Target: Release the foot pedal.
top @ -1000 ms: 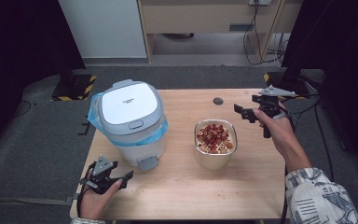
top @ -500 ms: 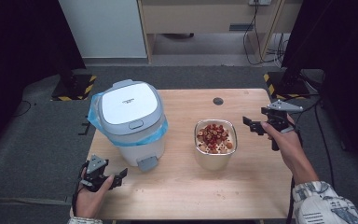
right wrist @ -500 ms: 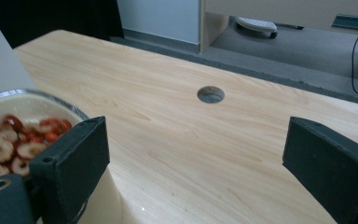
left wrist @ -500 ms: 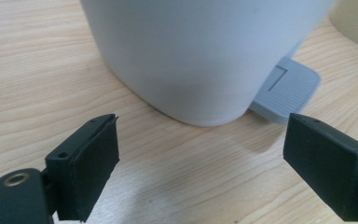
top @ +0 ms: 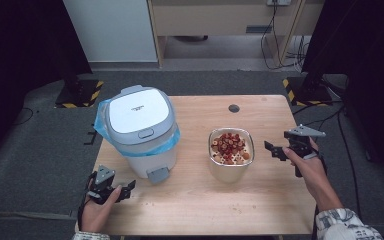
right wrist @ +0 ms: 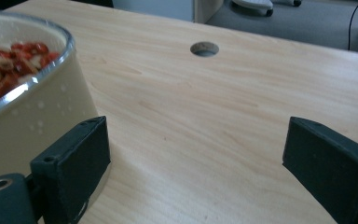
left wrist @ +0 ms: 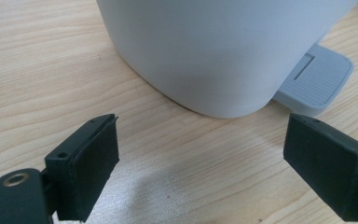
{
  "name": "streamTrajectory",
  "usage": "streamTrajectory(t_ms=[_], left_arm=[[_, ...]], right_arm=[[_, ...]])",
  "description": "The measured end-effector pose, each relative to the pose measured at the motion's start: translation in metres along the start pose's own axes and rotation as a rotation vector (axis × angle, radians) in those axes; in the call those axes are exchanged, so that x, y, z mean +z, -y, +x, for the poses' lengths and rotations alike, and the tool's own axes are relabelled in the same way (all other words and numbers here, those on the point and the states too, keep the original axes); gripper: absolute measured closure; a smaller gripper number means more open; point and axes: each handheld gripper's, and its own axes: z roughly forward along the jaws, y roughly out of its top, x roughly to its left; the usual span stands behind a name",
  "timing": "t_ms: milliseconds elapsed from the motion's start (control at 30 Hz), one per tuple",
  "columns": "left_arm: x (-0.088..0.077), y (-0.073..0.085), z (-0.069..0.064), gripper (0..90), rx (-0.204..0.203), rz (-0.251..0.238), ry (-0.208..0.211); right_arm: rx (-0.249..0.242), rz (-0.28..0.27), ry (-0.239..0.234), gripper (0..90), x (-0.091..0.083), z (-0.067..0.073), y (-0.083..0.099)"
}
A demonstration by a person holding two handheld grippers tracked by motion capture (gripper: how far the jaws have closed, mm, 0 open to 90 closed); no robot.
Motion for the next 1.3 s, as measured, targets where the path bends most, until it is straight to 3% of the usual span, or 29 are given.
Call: streamTrajectory(t_ms=[333, 733, 967, 1300], left_arm=[[0.005, 0.003, 0.004, 9.3, 0.014, 0.035, -0.021], [0.014, 0.007, 0.011, 8.2, 0.029, 0.079, -0.046], [0.021, 0.011, 0.023, 8.1, 0.016, 0.095, -0.056], [0.031, 0.014, 0.038, 7.8, -0.001, 0.089, -0.058]], right_arm=[[0.025, 0.061, 0.002, 7.9, 0.000, -0.002, 0.032], [0.036, 0.147, -0.005, 8.2, 0.009, -0.002, 0.052], [0.078, 0.139, 0.049, 8.4, 0.017, -0.007, 0.057], [0.113, 0.176, 0.096, 7.1, 0.028, -0.007, 0.066]])
